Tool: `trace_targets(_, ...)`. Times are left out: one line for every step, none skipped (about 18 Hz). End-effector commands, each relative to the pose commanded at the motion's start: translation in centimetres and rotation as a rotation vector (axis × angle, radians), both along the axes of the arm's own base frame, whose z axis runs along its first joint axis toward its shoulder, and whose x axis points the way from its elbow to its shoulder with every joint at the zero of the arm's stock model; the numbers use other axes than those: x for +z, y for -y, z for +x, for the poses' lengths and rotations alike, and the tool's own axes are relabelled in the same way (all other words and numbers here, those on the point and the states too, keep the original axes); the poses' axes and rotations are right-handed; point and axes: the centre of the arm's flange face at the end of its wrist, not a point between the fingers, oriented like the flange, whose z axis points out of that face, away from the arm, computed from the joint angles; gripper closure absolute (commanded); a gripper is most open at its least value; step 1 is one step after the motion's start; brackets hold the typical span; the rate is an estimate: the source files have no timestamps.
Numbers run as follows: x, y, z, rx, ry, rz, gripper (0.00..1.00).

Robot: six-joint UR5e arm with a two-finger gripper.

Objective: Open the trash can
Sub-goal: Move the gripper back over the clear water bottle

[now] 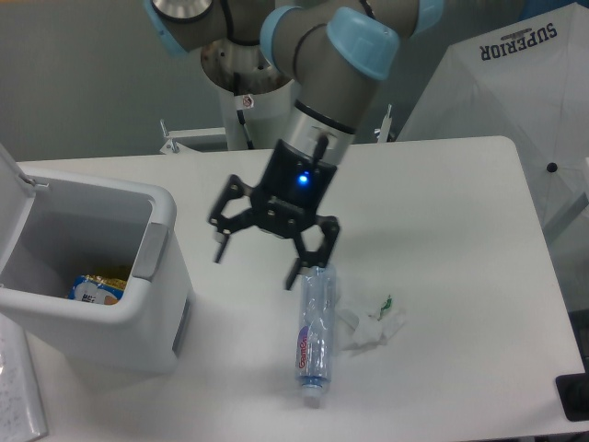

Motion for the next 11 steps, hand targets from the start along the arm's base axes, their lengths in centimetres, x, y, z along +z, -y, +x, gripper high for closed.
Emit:
trace_targets(-1.5, 0.3, -0.9, -0.007, -0.054, -0.080, 0.00)
trace_targets(-2.9, 0.2, -1.5, -0.029, -0.092, -0.143, 0.00)
trace_targets(-4.2, 0.0, -2.1, -0.057, -0.101, -0.171, 0.00)
trace_targets(-5.2, -0.4, -2.8, -0.087, -0.106, -0.182, 0.00)
trace_targets(-5.9, -0.4, -3.4, -0.116, -0.119, -0.197, 0.00)
trace_targets(-6.5, -0.1, -3.6, -0.153, -0.141, -0.226, 0.00)
trace_targets(-7.2, 0.4, -3.9, -0.199, -0.170, -0.265, 0.00)
trace_targets(-8.6, 1.2, -4.2, -0.239, -0.191, -0.320, 0.00)
trace_targets(-9.6, 2.0, -4.4, -0.274, -0.206, -0.363, 0.00)
trace_targets(-9.8, 2.6, -4.8, -0.311, -0.226, -0.389, 0.00)
trace_targets(-9.8, 3.2, -5.6, -0.349, -0.250, -0.404, 0.00)
